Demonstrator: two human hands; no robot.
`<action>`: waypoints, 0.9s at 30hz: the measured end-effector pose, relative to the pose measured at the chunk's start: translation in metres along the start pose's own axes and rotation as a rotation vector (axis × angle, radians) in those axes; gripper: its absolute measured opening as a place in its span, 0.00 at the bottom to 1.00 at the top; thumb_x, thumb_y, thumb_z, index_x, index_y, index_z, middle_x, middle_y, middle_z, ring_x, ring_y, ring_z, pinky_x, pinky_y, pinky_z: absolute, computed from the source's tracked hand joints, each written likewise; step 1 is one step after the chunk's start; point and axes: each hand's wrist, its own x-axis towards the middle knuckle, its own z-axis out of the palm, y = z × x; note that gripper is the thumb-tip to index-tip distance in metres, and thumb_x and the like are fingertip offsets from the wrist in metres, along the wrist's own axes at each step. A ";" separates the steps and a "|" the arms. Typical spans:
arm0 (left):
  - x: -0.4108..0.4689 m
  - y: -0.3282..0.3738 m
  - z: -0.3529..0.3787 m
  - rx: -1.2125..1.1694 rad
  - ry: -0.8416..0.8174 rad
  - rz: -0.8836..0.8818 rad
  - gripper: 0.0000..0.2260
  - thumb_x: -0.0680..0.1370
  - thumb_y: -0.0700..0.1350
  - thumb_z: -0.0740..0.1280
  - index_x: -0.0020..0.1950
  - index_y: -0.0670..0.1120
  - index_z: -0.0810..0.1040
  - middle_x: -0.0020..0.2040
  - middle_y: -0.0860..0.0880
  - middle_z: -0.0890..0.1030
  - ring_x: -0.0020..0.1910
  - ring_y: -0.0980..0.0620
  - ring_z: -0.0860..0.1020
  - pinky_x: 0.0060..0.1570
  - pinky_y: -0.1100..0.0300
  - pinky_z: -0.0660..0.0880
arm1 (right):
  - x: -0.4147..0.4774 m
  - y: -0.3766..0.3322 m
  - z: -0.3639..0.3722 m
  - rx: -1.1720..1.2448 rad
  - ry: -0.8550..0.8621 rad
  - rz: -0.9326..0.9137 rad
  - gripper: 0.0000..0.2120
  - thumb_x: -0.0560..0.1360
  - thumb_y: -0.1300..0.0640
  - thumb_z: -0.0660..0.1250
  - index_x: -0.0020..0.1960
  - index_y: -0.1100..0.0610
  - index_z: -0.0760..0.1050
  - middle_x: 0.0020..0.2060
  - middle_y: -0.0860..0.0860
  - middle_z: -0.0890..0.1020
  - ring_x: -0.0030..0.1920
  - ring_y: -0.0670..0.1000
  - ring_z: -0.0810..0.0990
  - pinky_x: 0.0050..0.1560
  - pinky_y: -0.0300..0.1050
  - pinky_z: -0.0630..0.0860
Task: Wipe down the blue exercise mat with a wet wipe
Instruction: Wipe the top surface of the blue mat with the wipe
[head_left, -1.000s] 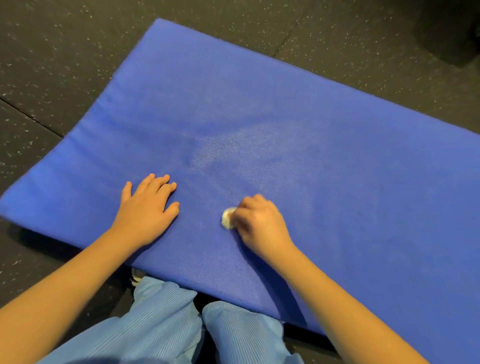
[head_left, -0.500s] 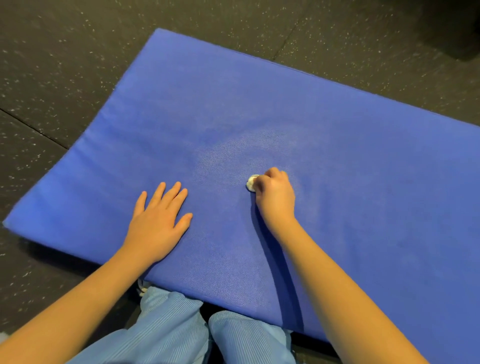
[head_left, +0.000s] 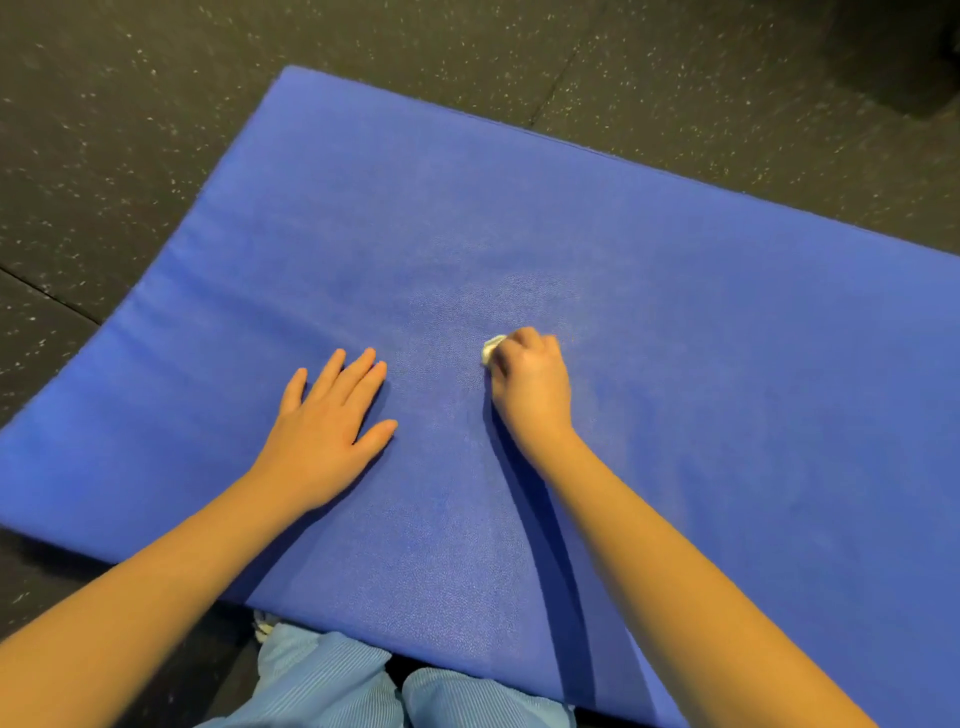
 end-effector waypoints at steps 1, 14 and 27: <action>0.004 0.003 0.002 0.008 -0.023 0.010 0.40 0.70 0.68 0.35 0.79 0.51 0.49 0.79 0.56 0.46 0.78 0.52 0.42 0.74 0.48 0.39 | -0.009 -0.003 0.001 0.020 -0.019 -0.118 0.04 0.69 0.69 0.69 0.38 0.62 0.79 0.40 0.57 0.79 0.40 0.61 0.75 0.33 0.48 0.74; 0.022 -0.002 0.002 0.006 -0.005 0.111 0.36 0.74 0.65 0.46 0.75 0.45 0.65 0.76 0.47 0.63 0.77 0.45 0.56 0.73 0.45 0.49 | 0.026 0.009 0.003 0.068 -0.042 -0.113 0.05 0.68 0.69 0.73 0.38 0.60 0.81 0.34 0.55 0.77 0.36 0.59 0.74 0.30 0.44 0.68; 0.065 0.001 0.011 0.155 -0.010 0.157 0.34 0.80 0.64 0.40 0.75 0.44 0.65 0.76 0.46 0.62 0.75 0.43 0.57 0.70 0.37 0.58 | 0.066 0.032 0.005 0.027 -0.084 -0.276 0.03 0.69 0.68 0.71 0.41 0.61 0.80 0.40 0.58 0.78 0.38 0.61 0.77 0.30 0.45 0.72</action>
